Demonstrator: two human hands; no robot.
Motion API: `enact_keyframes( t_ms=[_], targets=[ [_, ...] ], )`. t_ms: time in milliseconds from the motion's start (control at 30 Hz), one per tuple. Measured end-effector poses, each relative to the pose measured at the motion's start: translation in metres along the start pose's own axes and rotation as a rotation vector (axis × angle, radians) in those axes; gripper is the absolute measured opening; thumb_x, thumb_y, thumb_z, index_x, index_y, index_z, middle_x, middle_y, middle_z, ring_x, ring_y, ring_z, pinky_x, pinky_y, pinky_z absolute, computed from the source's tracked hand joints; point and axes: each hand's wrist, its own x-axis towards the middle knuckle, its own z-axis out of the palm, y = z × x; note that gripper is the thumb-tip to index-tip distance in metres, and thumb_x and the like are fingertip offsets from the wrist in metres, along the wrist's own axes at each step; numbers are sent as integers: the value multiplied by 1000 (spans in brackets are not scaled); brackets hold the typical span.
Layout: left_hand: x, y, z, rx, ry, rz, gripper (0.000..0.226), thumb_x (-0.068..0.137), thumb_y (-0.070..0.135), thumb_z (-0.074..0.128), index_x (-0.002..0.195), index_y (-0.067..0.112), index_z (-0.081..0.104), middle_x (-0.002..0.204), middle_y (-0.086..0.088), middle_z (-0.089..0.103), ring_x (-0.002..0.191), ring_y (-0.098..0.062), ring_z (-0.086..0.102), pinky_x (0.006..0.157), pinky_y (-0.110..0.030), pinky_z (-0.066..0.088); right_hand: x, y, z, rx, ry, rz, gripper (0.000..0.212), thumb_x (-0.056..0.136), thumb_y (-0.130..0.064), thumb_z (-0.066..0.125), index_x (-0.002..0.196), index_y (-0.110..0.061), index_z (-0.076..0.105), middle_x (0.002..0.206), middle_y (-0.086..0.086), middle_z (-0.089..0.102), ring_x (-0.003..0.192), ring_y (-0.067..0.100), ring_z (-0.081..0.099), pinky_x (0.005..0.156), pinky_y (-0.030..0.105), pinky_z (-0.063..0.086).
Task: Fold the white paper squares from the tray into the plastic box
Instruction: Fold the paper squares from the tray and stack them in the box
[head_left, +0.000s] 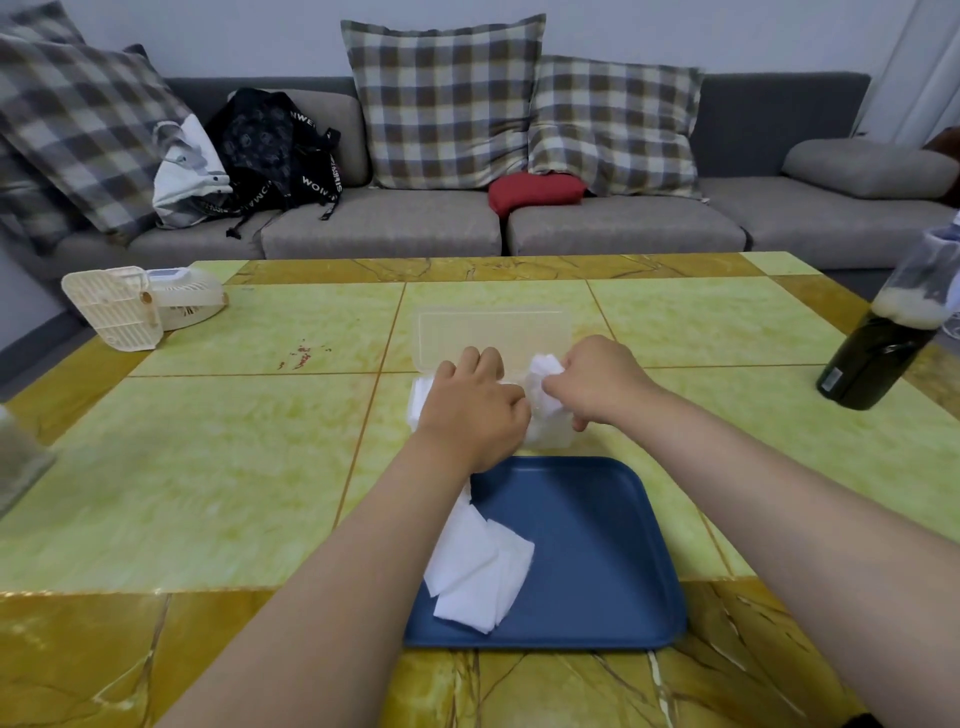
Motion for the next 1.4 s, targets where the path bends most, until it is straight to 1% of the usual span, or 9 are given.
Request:
enact_keyframes(
  t_ms=[100,367,533,667,867,1033,1167,1300,1400],
  targets=[
    [1,2,0,22,12,-32,43,98,33,31,96,25,74,121,-1,47,108,-24,37,86,-34,31,1,-6,10,-223,120,-70,35,92,-22,58,62,-12,44,62,3,50,51,16,45,43,26,28],
    [0,5,-4,-108,-37,-39,38,95,34,37,112,36,71,120,0,50,110,-23,40,91,-35,35,-2,-19,12,-565,169,-16,18,83,-11,60,71,-18,49,73,0,52,56,16,46,46,24,32],
    [-4,-8,-3,-289,3,-41,34,93,37,50,125,33,60,122,5,60,114,-22,47,97,-37,40,2,-16,7,-393,-26,20,19,87,-25,61,74,-13,55,73,0,58,59,18,52,50,24,35],
    [-6,-14,-3,-354,-2,-25,34,93,34,54,126,29,60,122,4,62,115,-21,48,99,-39,41,5,-17,-3,-343,-199,9,18,92,-10,53,83,-5,67,99,12,74,66,23,54,56,27,42],
    [-11,-10,5,-253,20,29,36,99,32,45,131,28,61,134,3,50,117,-21,44,100,-36,36,14,-9,10,-311,53,-3,16,80,-12,68,67,-12,59,71,3,65,58,20,58,47,22,38],
    [-19,-4,3,-257,28,94,47,97,34,47,144,25,48,143,3,43,129,-19,36,108,-34,32,5,-4,2,-140,-49,4,22,83,-16,63,63,-8,61,56,5,54,46,22,46,44,23,32],
    [-21,2,1,-230,-52,144,47,98,38,45,143,26,48,141,3,46,129,-18,38,108,-36,35,3,7,-9,-52,-83,-16,21,84,-11,58,80,0,75,79,13,76,50,26,56,49,27,43],
    [-22,3,3,-188,-46,132,48,98,42,46,143,26,48,145,2,42,133,-19,34,111,-35,31,-6,21,-6,-33,-54,-164,28,88,-10,50,93,-1,77,88,13,76,50,18,55,53,26,47],
    [-25,5,-1,-243,-57,132,51,97,39,49,146,25,45,144,3,43,133,-18,34,110,-34,33,-18,24,-6,-93,-126,-272,32,92,-9,50,103,-16,80,97,-2,77,79,17,66,72,31,55]
  ],
)
